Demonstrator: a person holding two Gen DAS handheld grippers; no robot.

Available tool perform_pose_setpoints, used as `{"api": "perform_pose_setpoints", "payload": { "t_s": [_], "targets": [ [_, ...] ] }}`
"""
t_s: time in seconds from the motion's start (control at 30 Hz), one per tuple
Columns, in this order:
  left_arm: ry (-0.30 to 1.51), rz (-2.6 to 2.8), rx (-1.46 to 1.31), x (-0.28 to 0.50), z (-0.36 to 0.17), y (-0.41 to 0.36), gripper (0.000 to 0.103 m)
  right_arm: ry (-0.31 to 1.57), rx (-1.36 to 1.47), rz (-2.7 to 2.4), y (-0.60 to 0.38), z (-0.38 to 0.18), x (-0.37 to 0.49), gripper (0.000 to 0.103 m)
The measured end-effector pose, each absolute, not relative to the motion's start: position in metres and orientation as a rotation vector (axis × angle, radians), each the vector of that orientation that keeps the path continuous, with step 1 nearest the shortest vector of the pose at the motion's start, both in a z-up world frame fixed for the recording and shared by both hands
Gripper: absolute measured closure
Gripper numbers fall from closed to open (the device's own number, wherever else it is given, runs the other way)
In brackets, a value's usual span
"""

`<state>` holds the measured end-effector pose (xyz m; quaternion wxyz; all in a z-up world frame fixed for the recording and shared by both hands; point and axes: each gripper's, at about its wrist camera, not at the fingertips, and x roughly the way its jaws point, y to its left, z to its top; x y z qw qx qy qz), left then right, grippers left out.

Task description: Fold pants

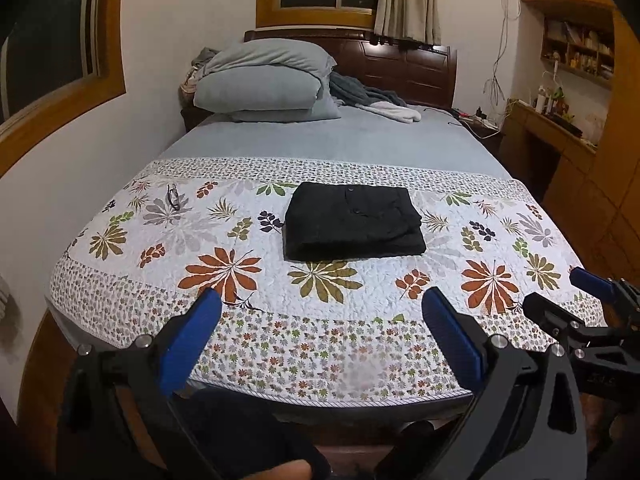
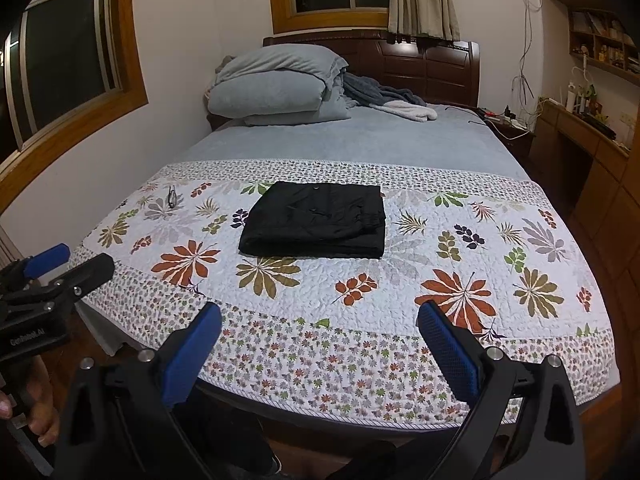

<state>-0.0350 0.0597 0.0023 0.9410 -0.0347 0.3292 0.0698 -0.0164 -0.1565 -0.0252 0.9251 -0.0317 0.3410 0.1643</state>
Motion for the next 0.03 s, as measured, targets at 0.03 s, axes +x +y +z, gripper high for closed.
{"api": "perform_pose_setpoints", "payload": {
  "t_s": [0.03],
  "targets": [
    [0.672, 0.141, -0.073, -0.0349, 0.0023, 0.0598, 0.003, 0.7, -0.065, 0.337, -0.1564, -0.0253, -0.0162, 0.004]
  ]
}}
